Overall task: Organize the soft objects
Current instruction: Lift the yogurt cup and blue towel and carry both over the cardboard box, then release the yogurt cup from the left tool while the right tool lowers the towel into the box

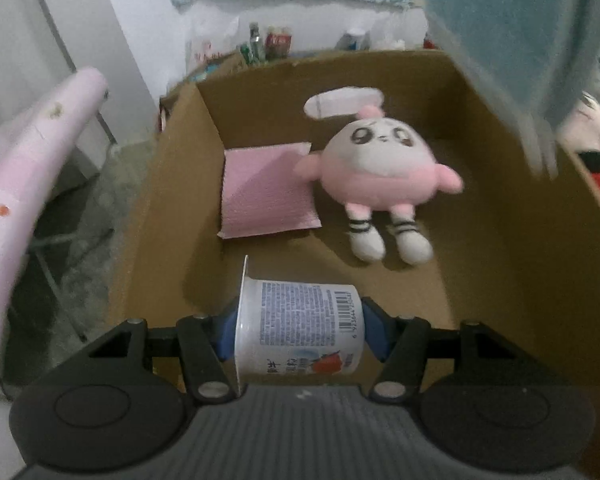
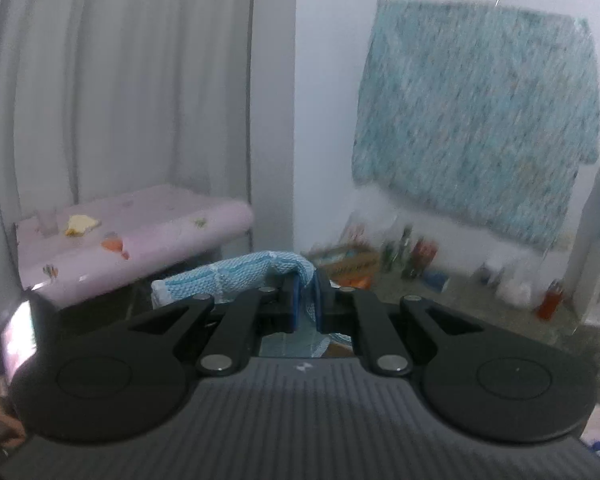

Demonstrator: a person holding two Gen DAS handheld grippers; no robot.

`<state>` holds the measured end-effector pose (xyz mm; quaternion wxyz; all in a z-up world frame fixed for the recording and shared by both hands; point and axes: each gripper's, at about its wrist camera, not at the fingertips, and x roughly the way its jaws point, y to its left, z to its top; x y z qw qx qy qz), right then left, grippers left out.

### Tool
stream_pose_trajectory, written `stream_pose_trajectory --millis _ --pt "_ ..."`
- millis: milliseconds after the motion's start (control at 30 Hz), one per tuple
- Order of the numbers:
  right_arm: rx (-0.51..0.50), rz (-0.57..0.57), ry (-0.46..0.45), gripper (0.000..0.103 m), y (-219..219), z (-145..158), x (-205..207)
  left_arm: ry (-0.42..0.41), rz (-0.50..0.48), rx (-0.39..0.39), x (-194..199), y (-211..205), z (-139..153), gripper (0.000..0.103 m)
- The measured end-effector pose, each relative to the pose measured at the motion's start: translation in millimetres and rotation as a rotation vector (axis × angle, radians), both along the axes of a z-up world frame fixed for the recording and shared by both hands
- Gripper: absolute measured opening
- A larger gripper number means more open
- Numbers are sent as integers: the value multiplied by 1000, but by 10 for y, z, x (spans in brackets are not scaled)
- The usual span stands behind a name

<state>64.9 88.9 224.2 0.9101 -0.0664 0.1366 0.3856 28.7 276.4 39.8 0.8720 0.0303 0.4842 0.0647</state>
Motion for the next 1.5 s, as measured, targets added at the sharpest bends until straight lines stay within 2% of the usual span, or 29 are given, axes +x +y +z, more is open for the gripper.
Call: stream_pose_trajectory --millis 167,267,300,367,433,533,600,700,833,1033,1167,1233,1367,1500 --pt "-56 -7 52 6 410 -424 121 36 20 -18 366 118 -247 63" --pt "-77 -5 86 6 506 -681 121 -16 24 -9 459 157 -271 63" --pt "-88 -1 94 6 523 -759 263 -29 32 -10 463 171 -280 64" --pt "-112 5 97 6 549 -898 354 -37 33 -6 457 169 -289 64" --pt "-129 14 93 6 615 -960 378 -33 30 10 406 118 -259 68" --pt "-142 15 92 6 643 -1010 401 -39 22 55 235 5 -122 74" --pt "-146 13 87 6 721 -997 397 -61 8 138 33 -102 23 82" --pt "-145 10 81 6 786 -910 389 -97 -11 228 -303 -191 238 82" --pt "-162 9 66 7 897 -850 302 -143 2 212 -685 -178 498 82" --pt "-409 123 213 9 1057 -1240 115 -173 29 186 -900 -110 652 82" --pt "-601 262 367 13 1201 -1448 12 -170 28 195 -955 -174 659 82" --pt "-628 277 470 13 1223 -1534 -2 -172 29 196 -964 -187 660 82" --pt "-713 361 502 13 1235 -1585 -178 -185 24 195 -977 -180 682 82" --pt "-723 431 656 13 1271 -1657 -260 -189 39 180 -1003 -132 696 82"
